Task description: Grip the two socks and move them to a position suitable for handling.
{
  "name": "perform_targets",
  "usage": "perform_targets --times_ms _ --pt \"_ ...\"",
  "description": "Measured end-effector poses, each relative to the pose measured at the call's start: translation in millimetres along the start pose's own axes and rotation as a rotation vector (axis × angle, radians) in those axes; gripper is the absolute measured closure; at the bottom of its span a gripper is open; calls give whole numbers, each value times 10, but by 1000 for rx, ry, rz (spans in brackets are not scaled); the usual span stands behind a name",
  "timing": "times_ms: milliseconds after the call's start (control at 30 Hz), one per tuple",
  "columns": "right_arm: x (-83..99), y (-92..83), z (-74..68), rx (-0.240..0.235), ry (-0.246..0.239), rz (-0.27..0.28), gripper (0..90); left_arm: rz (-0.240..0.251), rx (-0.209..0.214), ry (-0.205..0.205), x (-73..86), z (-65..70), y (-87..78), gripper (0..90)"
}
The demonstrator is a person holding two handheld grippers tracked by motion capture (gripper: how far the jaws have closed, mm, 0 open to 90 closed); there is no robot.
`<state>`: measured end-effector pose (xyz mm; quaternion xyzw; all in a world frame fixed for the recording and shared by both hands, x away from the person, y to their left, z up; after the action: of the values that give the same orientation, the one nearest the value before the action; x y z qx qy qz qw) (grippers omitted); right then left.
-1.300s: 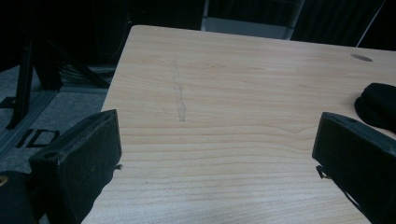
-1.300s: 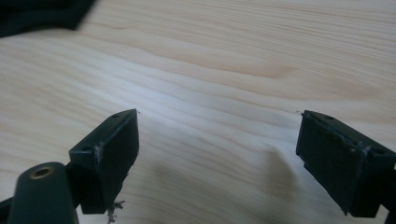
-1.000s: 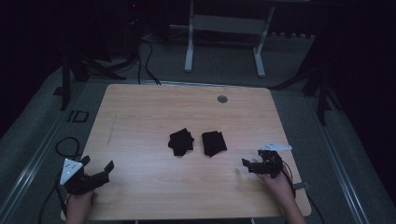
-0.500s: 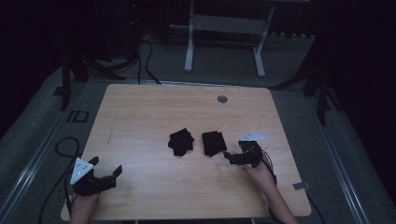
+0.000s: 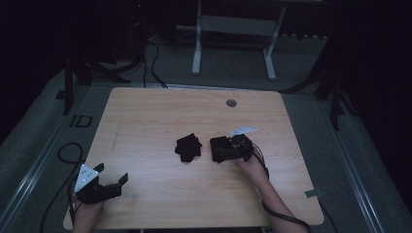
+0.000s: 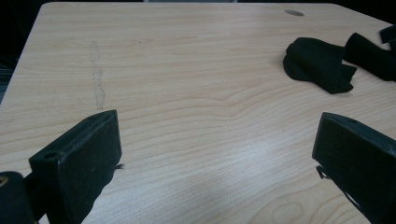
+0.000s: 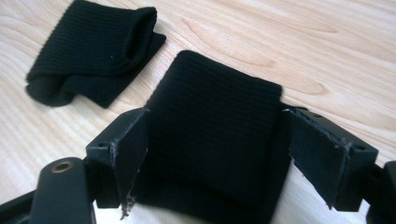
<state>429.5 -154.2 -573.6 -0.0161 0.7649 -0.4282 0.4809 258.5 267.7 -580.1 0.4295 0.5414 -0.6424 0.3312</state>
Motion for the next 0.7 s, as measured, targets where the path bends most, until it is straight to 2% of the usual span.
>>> perform_targets --times_ms 133,200,233,267,300,400,433,467,600,700 --pt "-2 193 -4 -2 1 -38 224 0 -4 -7 7 -15 -9 16" --pt "7 221 -9 -5 -2 -49 236 1 2 -11 9 -21 -16 16" --pt "14 234 -18 19 -25 -50 275 0 1 -14 12 -23 -18 16" --pt "14 234 -18 19 -25 -50 275 0 2 -15 14 -24 -18 16" --pt "18 232 -25 25 -26 -49 312 -3 5 -15 17 -23 -18 16" --pt "32 208 -48 22 -36 -30 523 -7 7 -9 26 -17 -13 16" --pt "36 202 -50 20 -30 -23 625 -8 8 -7 26 -16 -12 16" --pt "37 204 -54 14 -26 -16 670 -7 7 -6 24 -12 -11 16" --pt "22 200 -81 9 -9 -28 733 -6 14 -8 18 -8 -9 16" --pt "1 162 -96 17 -8 -33 743 -6 14 -13 14 -12 -6 16"
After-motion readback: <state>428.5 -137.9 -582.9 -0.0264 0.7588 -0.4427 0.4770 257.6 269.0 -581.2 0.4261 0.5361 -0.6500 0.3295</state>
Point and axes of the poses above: each handheld gripper's, and its own axes: y roughly forward along the jaws, x roughly out of its underside, z roughly to its right, the point moved 4 cm from there along y, roughly forward along the jaws, and after that the axes turned 9 degrees about -x, right-handed, at the moved point
